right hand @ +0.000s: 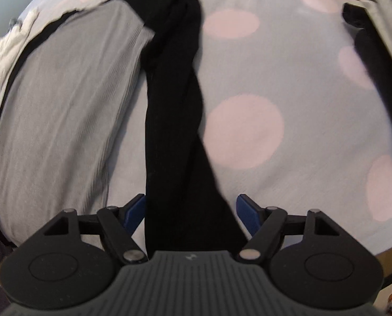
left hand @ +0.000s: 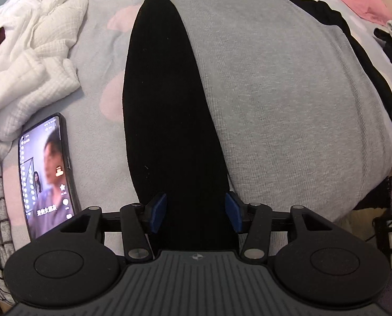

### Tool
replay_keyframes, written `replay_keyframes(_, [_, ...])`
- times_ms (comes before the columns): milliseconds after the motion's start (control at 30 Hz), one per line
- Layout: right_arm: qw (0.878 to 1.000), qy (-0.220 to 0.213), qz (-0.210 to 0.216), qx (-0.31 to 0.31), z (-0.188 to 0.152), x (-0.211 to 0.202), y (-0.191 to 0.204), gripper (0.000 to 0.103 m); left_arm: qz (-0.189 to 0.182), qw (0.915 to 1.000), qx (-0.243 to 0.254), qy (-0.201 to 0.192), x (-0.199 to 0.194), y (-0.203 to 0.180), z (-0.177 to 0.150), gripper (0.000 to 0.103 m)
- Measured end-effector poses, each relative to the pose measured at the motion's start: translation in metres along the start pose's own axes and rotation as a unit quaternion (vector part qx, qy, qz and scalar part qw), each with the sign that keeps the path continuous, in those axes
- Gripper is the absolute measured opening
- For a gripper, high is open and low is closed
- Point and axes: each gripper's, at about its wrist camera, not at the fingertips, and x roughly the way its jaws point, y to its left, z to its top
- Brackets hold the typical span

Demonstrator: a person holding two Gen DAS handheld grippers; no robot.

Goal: Fold clothes

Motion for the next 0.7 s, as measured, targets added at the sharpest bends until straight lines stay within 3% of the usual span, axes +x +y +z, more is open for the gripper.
replay_keyframes(33, [1.000, -0.004, -0.009, -0.015, -0.002, 0.000, 0.004, 0.071, -0.002, 1.0000, -0.007, 0.001, -0.001, 0.003, 0.001, 0.039])
replay_keyframes(67, [0.999, -0.007, -0.018, -0.029, -0.003, 0.001, 0.009, 0.060, -0.004, 0.9999, -0.012, 0.001, -0.002, 0.005, 0.002, 0.034])
replay_keyframes(100, [0.999, -0.011, -0.020, -0.036, -0.004, -0.001, 0.012, 0.036, -0.007, 0.9999, -0.016, 0.001, -0.003, 0.007, 0.003, 0.031])
replay_keyframes(133, [0.999, -0.016, -0.017, -0.037, -0.003, -0.004, 0.013, 0.018, -0.009, 0.9998, -0.019, 0.000, -0.005, 0.008, 0.003, 0.024])
replay_keyframes(167, [0.999, -0.020, -0.014, -0.037, -0.002, -0.008, 0.014, 0.009, -0.010, 0.9997, -0.021, -0.002, -0.006, 0.010, 0.004, 0.017])
replay_keyframes(233, [0.999, -0.039, -0.027, -0.024, 0.001, -0.018, 0.008, 0.008, -0.006, 0.9996, -0.027, -0.004, -0.009, 0.013, 0.004, 0.007])
replay_keyframes(367, [0.994, -0.086, -0.070, 0.017, 0.008, -0.043, -0.010, 0.008, -0.009, 0.9991, -0.041, -0.003, -0.009, 0.018, 0.004, 0.005])
replay_keyframes(467, [0.980, -0.125, -0.144, 0.064, 0.013, -0.067, -0.037, 0.008, -0.004, 0.9994, -0.035, -0.002, -0.008, 0.013, 0.004, 0.005])
replay_keyframes(600, [0.958, -0.143, -0.226, 0.099, 0.008, -0.084, -0.061, 0.008, -0.004, 0.9993, -0.037, 0.000, -0.009, 0.016, 0.005, 0.005])
replay_keyframes(700, [0.950, -0.137, -0.255, 0.118, 0.003, -0.083, -0.072, 0.008, -0.006, 0.9991, -0.041, -0.003, -0.013, 0.017, 0.004, 0.005])
